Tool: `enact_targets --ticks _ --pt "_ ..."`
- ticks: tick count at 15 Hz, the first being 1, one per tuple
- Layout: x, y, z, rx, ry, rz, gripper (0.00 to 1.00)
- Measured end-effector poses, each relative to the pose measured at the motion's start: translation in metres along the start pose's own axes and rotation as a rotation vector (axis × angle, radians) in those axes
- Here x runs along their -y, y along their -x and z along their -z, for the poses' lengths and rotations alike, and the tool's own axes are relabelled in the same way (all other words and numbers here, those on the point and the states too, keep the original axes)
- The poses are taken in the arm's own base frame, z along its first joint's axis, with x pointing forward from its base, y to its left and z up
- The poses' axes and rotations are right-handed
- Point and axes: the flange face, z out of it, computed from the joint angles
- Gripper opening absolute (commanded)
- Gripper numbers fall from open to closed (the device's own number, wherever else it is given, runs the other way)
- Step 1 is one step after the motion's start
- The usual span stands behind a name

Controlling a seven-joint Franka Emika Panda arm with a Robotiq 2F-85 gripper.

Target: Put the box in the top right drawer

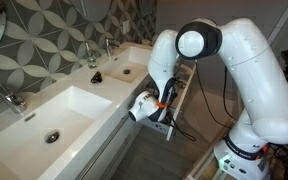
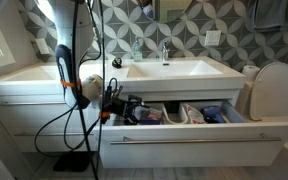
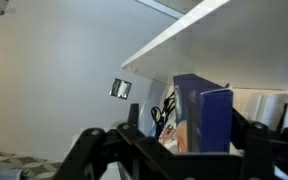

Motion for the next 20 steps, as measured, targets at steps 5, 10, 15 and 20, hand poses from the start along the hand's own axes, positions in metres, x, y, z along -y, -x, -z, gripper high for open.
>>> enact_targets --ticks 5,10,15,20 --pt "0.005 -0.012 -0.002 -0.097 -0.088 -0.088 1.00" --pt "0.011 -0.020 -0.010 -0.201 -0.158 -0.156 1.00" --pt "0.008 -0.020 -0.002 -0.269 -0.245 -0.196 1.00" --pt "-0.027 0.006 0.032 -0.301 -0.324 -0.249 1.00"
